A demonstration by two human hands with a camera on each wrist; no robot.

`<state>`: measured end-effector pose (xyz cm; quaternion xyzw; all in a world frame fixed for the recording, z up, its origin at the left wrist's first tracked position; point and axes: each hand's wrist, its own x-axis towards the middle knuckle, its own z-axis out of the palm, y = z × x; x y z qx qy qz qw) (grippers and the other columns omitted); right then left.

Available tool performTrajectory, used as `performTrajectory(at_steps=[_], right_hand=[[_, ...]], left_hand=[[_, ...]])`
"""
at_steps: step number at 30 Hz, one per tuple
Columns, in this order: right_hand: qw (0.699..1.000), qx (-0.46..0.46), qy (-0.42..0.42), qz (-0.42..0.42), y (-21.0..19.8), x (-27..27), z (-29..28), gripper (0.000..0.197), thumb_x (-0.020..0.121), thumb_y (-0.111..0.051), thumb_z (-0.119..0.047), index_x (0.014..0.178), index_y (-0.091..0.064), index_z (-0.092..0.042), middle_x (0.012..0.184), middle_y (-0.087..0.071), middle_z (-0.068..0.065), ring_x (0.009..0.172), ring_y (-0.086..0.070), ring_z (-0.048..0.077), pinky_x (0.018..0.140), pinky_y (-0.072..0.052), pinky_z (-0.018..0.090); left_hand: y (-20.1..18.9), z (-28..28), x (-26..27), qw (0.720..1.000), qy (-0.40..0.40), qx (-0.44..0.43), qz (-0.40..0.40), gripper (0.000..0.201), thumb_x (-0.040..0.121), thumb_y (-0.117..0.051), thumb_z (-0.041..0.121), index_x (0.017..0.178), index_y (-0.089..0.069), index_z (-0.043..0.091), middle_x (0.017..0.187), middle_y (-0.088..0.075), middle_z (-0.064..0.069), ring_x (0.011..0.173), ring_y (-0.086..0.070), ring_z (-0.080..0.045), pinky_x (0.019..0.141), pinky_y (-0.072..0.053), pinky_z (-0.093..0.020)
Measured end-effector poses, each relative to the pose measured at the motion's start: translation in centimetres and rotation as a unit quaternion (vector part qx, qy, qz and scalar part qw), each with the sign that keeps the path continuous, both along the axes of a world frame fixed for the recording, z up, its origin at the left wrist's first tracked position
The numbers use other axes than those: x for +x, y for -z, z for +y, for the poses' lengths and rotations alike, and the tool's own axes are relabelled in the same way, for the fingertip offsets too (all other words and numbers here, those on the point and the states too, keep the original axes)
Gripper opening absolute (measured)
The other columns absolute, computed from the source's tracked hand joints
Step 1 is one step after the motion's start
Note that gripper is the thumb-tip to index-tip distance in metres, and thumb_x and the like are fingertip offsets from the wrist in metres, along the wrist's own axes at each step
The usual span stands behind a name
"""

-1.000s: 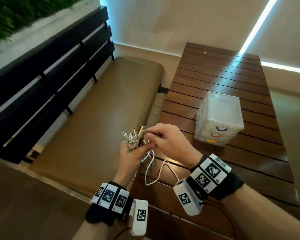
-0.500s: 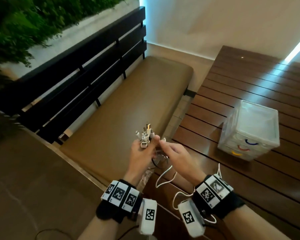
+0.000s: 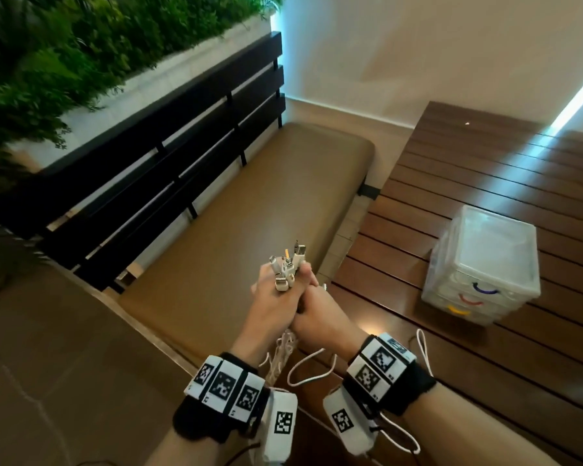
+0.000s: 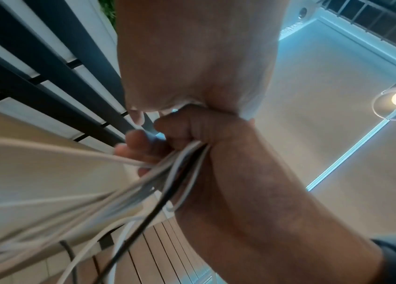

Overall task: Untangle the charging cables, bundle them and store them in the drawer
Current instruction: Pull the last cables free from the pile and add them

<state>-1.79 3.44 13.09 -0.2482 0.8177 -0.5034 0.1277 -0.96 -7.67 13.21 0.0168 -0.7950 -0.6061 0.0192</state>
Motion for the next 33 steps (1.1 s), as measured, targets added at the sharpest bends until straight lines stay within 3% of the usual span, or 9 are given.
performTrajectory(at_steps=[3, 6, 8, 10, 15, 19, 26, 29, 33], right_hand=[[0.998, -0.051, 0.048, -0.005, -0.3, -1.5, -2.2, 0.031, 0.087, -0.056, -0.003, 0.116, -0.067, -0.007, 0.111, -0.070, 0.012, 0.103, -0.065, 0.015, 0.091, -0.053, 0.020], [0.994, -0.081, 0.067, -0.043, -1.0, -2.8, -3.6, 0.016, 0.090, -0.048, 0.000, 0.092, -0.063, -0.007, 0.072, -0.066, 0.005, 0.056, -0.064, 0.012, 0.050, -0.054, 0.026], [0.991, -0.071, 0.082, -0.075, -1.1, -4.0, -4.0, 0.017, 0.095, -0.048, -0.005, 0.086, -0.062, -0.007, 0.059, -0.058, -0.001, 0.043, -0.053, 0.009, 0.042, -0.043, 0.025], [0.986, -0.060, 0.097, -0.119, -1.3, -4.9, -4.4, 0.026, 0.102, -0.052, -0.018, 0.087, -0.062, 0.001, 0.060, -0.056, 0.008, 0.045, -0.051, 0.019, 0.043, -0.041, 0.034], [0.983, -0.018, 0.111, -0.148, -2.4, -6.0, -5.7, 0.027, 0.099, -0.054, -0.012, 0.072, -0.057, -0.013, 0.043, -0.053, -0.005, 0.041, -0.052, 0.015, 0.039, -0.040, 0.025], [0.978, -0.010, 0.100, -0.183, -3.8, -7.0, -6.4, 0.021, 0.097, -0.052, -0.009, 0.077, -0.056, -0.013, 0.043, -0.058, -0.007, 0.039, -0.058, 0.014, 0.039, -0.042, 0.022], [0.981, -0.006, 0.091, -0.170, -4.7, -9.5, -7.8, 0.028, 0.097, -0.057, -0.010, 0.072, -0.060, -0.022, 0.054, -0.061, 0.003, 0.046, -0.061, 0.016, 0.047, -0.048, 0.025], [0.973, 0.021, 0.109, -0.204, -4.7, -10.3, -7.8, 0.032, 0.093, -0.060, -0.010, 0.061, -0.054, -0.014, 0.044, -0.052, -0.003, 0.039, -0.050, 0.015, 0.043, -0.041, 0.026], [0.965, 0.010, 0.111, -0.238, -5.0, -11.0, -7.6, 0.016, 0.089, -0.064, -0.012, 0.077, -0.066, -0.002, 0.048, -0.048, 0.000, 0.042, -0.045, 0.019, 0.045, -0.038, 0.031]], left_hand=[[-0.9, -1.5, -1.6, 0.999, -0.001, -0.044, 0.013, 0.042, 0.089, -0.054, 0.066, 0.079, -0.073, 0.030, 0.101, -0.066, 0.008, 0.105, -0.060, -0.006, 0.092, -0.045, -0.030], [-2.4, -3.8, -3.4, 0.998, 0.046, -0.040, -0.014, 0.049, 0.076, -0.069, 0.064, 0.114, -0.072, 0.033, 0.114, -0.066, 0.011, 0.111, -0.061, -0.005, 0.100, -0.050, -0.036], [-3.4, -5.5, -4.8, 0.995, 0.093, 0.034, -0.017, 0.087, 0.072, -0.077, 0.047, 0.150, -0.040, 0.032, 0.137, -0.054, 0.010, 0.119, -0.059, -0.004, 0.103, -0.050, -0.030], [-4.6, -7.1, -6.2, 0.985, 0.118, 0.121, 0.022, 0.110, 0.073, -0.084, 0.033, 0.158, -0.013, 0.034, 0.149, -0.042, 0.009, 0.125, -0.057, -0.007, 0.099, -0.052, -0.027], [-5.4, -8.3, -10.3, 0.966, 0.182, -0.048, 0.180, 0.046, 0.084, -0.078, 0.025, 0.127, -0.064, 0.017, 0.122, -0.066, 0.008, 0.114, -0.063, -0.011, 0.096, -0.052, -0.032], [-4.6, -8.7, -12.3, 0.960, 0.156, -0.034, 0.230, 0.012, 0.086, -0.075, 0.020, 0.095, -0.074, 0.012, 0.091, -0.072, 0.006, 0.088, -0.069, -0.014, 0.080, -0.055, -0.030], [-4.0, -8.8, -13.9, 0.960, 0.090, 0.074, 0.255, 0.014, 0.081, -0.079, 0.018, 0.072, -0.077, 0.007, 0.081, -0.075, 0.001, 0.078, -0.073, -0.015, 0.072, -0.056, -0.027], [-4.0, -8.8, -14.4, 0.960, 0.090, 0.087, 0.249, 0.016, 0.083, -0.075, 0.019, 0.069, -0.077, 0.012, 0.078, -0.074, 0.002, 0.073, -0.070, -0.016, 0.066, -0.054, -0.027], [-4.0, -8.7, -14.9, 0.963, 0.079, 0.061, 0.250, 0.014, 0.082, -0.077, 0.013, 0.070, -0.076, 0.020, 0.075, -0.073, 0.006, 0.070, -0.069, -0.014, 0.064, -0.052, -0.020]])
